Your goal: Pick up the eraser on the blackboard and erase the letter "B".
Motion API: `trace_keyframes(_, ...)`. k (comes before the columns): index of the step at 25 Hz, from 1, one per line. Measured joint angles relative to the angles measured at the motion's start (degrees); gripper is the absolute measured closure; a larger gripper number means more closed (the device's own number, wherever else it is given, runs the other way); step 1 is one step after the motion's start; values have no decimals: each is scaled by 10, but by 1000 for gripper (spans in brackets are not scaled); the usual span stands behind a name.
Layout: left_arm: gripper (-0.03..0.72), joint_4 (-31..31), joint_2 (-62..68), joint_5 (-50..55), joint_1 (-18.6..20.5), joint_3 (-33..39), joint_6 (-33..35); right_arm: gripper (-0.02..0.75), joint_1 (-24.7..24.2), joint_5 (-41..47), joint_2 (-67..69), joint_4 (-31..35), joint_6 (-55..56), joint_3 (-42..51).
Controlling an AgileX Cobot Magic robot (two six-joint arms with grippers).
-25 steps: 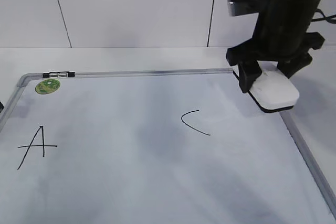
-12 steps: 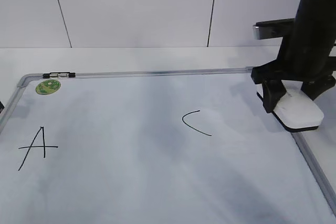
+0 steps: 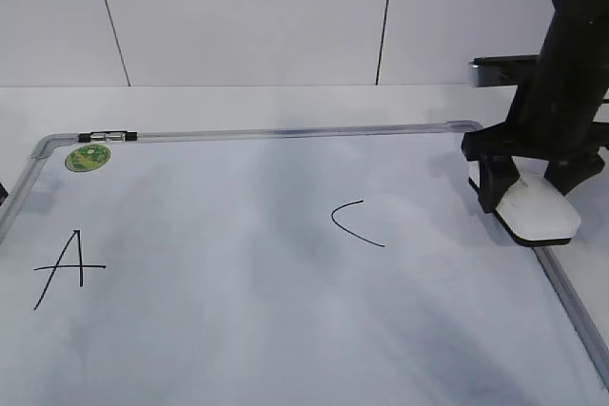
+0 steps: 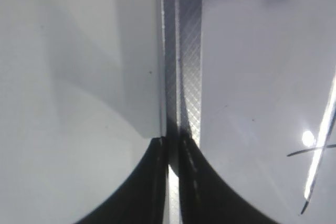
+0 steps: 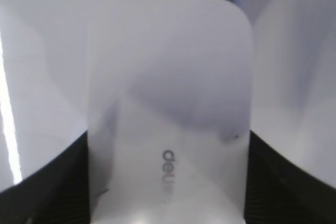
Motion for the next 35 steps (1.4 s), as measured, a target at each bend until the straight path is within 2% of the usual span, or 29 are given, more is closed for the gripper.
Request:
trace_keyframes(11, 656, 0, 0, 1, 0, 0, 0, 215, 0, -48, 32, 12, -11, 0)
trace_keyframes(30, 656, -1, 0, 1, 0, 0, 0, 215, 0, -50, 55, 12, 11, -2)
trace_keyframes(35, 656, -1, 0, 1, 0, 0, 0, 215, 0, -52, 56, -8, 12, -3)
